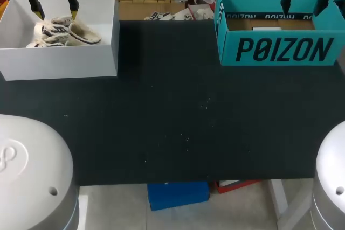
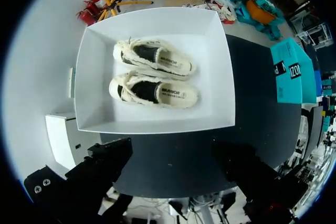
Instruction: Take the shoe out of the shoebox, open the shoe tongue, remove and reinsert the insole, then place the shoe into the shoebox
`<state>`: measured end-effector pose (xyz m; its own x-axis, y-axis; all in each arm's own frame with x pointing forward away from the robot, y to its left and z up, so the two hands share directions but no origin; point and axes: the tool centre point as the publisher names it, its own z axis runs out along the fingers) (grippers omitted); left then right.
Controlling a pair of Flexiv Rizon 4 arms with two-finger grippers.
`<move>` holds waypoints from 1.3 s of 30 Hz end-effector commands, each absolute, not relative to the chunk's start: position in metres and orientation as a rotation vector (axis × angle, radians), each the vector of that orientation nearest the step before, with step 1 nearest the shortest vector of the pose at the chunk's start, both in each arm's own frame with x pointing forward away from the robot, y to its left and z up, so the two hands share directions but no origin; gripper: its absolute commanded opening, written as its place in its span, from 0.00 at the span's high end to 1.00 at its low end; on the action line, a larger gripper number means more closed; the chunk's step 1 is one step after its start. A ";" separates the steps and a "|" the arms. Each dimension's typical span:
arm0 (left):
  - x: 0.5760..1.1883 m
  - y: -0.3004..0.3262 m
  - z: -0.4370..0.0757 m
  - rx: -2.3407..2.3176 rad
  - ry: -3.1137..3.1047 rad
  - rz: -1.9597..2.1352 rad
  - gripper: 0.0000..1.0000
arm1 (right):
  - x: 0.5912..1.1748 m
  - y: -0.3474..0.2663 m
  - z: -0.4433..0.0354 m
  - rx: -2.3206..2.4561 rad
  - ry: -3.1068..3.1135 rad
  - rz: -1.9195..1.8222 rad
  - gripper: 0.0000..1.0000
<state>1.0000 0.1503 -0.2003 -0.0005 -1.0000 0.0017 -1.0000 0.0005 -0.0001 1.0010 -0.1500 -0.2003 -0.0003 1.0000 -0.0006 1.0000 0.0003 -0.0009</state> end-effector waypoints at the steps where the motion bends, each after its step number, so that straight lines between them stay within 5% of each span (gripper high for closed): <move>1: 1.000 0.150 -0.200 2.220 -2.221 0.002 0.00 | 1.001 -0.150 -0.200 -2.221 -2.222 0.002 0.00; 17: 1.005 0.146 -0.211 1.993 -2.365 -0.106 0.00 | 1.001 -0.150 -0.200 -2.221 -2.222 0.002 0.00; 39: 1.020 0.153 -0.199 0.357 -3.320 -0.289 0.00 | 1.001 -0.150 -0.200 -2.221 -2.222 0.002 0.00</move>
